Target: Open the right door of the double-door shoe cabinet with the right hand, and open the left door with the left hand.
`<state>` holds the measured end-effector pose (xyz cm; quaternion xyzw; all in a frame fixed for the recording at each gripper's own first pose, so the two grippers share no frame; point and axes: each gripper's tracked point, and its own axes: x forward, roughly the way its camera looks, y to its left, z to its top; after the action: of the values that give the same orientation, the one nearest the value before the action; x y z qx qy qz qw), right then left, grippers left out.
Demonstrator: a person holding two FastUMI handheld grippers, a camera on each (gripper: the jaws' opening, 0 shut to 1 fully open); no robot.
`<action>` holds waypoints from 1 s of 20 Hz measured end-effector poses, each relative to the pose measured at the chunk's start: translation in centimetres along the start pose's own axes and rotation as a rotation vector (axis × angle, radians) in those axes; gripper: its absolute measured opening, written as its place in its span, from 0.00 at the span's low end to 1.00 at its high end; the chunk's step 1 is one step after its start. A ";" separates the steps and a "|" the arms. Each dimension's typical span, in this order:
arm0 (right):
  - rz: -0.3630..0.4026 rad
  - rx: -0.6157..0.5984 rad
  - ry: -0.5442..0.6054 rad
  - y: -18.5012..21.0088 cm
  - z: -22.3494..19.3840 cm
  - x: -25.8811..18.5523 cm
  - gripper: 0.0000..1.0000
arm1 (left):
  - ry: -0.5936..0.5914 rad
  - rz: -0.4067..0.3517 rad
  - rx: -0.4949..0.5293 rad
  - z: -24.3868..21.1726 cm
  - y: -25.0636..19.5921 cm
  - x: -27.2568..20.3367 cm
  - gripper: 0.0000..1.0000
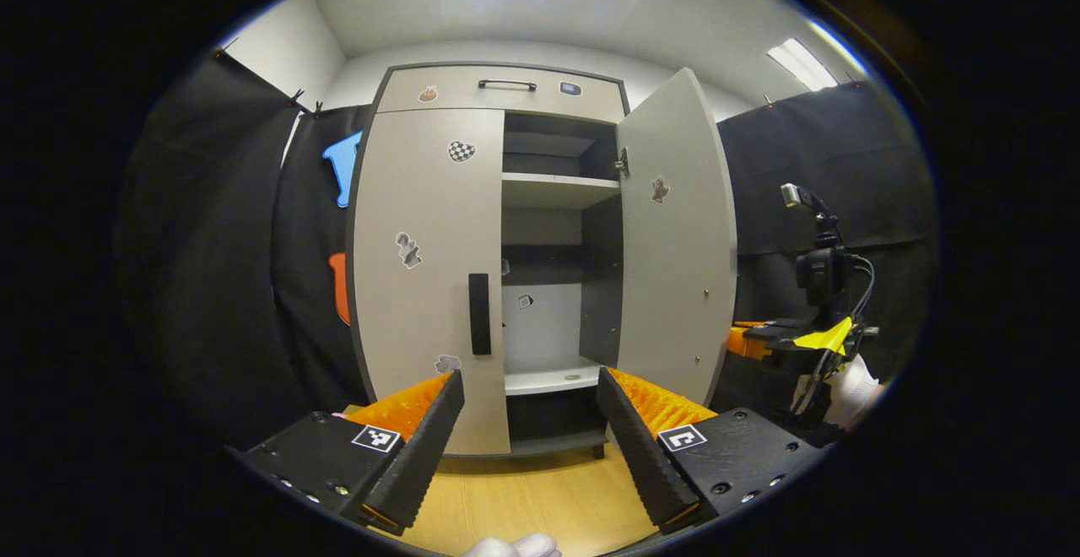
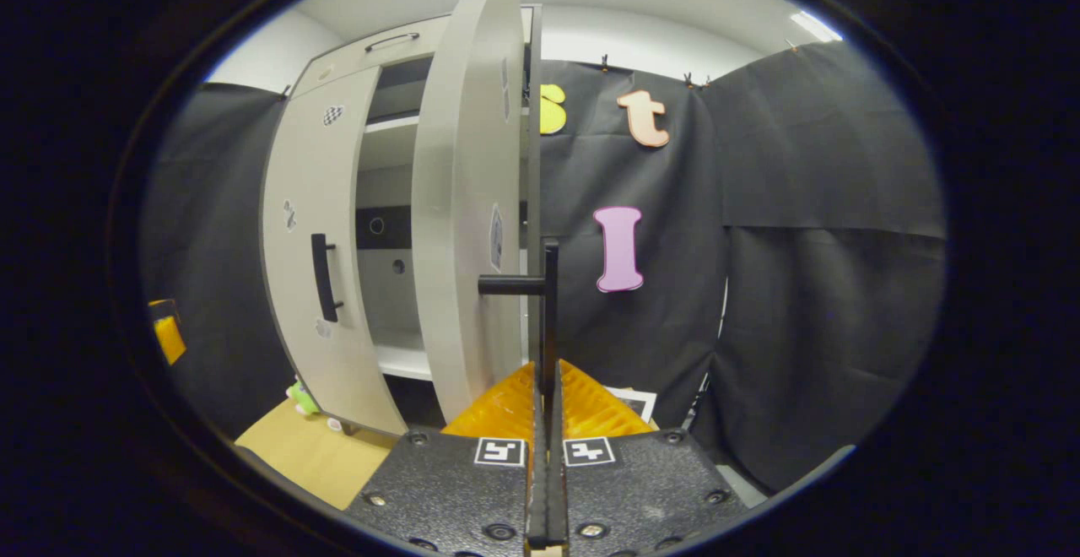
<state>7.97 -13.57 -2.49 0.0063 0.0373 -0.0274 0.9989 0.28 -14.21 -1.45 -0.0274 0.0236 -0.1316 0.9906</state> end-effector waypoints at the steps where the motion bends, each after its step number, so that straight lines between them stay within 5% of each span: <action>1: 0.011 0.010 0.002 -0.5 0.0 0.1 0.04 | 0.003 0.000 -0.001 0.0 -0.6 0.4 0.95; 15: 0.105 0.049 0.019 -0.7 0.0 -0.2 0.04 | 0.022 0.069 0.012 -0.4 -1.8 2.4 0.95; 19: 0.035 0.017 0.024 -1.7 0.0 -3.1 0.15 | 0.015 0.089 0.022 -0.4 -0.1 1.7 0.95; 20: 0.014 0.013 0.012 -1.7 0.2 -4.4 0.27 | 0.015 0.095 0.025 -0.5 0.5 1.7 0.95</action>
<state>3.48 -15.03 -1.94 0.0135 0.0430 -0.0204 0.9988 2.00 -14.16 -2.01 -0.0131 0.0309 -0.0850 0.9958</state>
